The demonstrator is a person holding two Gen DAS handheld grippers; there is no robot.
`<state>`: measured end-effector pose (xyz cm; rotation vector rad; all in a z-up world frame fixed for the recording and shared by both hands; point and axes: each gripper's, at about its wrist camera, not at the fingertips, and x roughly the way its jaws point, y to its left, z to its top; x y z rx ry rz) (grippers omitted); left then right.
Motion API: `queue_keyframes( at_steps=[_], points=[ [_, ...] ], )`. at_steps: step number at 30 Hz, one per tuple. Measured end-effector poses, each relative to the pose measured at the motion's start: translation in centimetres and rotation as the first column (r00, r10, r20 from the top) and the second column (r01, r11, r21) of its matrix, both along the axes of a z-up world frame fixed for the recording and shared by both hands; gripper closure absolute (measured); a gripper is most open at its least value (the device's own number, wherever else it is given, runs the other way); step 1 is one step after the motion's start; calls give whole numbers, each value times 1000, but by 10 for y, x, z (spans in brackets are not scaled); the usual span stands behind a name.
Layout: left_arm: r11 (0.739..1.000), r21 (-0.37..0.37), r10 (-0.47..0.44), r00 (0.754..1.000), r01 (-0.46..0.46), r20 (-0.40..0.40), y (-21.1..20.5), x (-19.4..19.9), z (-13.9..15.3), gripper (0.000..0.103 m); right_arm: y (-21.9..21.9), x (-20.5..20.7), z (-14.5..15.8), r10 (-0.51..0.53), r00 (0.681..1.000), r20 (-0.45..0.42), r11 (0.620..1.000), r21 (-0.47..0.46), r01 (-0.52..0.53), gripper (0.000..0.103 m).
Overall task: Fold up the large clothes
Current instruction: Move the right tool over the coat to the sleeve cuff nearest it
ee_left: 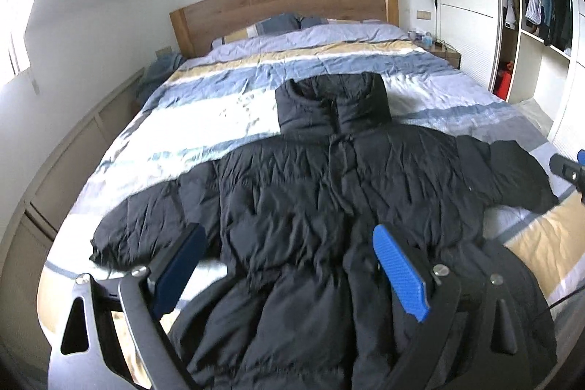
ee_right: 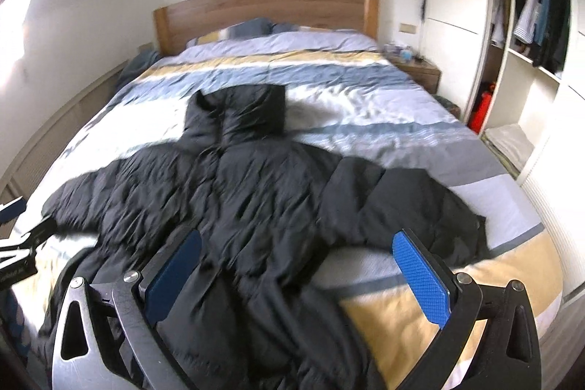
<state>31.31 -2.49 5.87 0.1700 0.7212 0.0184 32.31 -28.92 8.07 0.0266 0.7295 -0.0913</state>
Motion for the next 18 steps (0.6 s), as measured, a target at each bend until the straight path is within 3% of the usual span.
queue_keyframes(
  at_steps=[9, 18],
  points=[
    [999, 16, -35, 999, 35, -8, -27, 49, -25, 9, -63, 46, -54, -169, 983, -76, 984, 39, 173, 0],
    [995, -13, -96, 994, 96, -50, -59, 80, -54, 9, -133, 57, -117, -327, 929, -173, 935, 82, 345, 0]
  ],
)
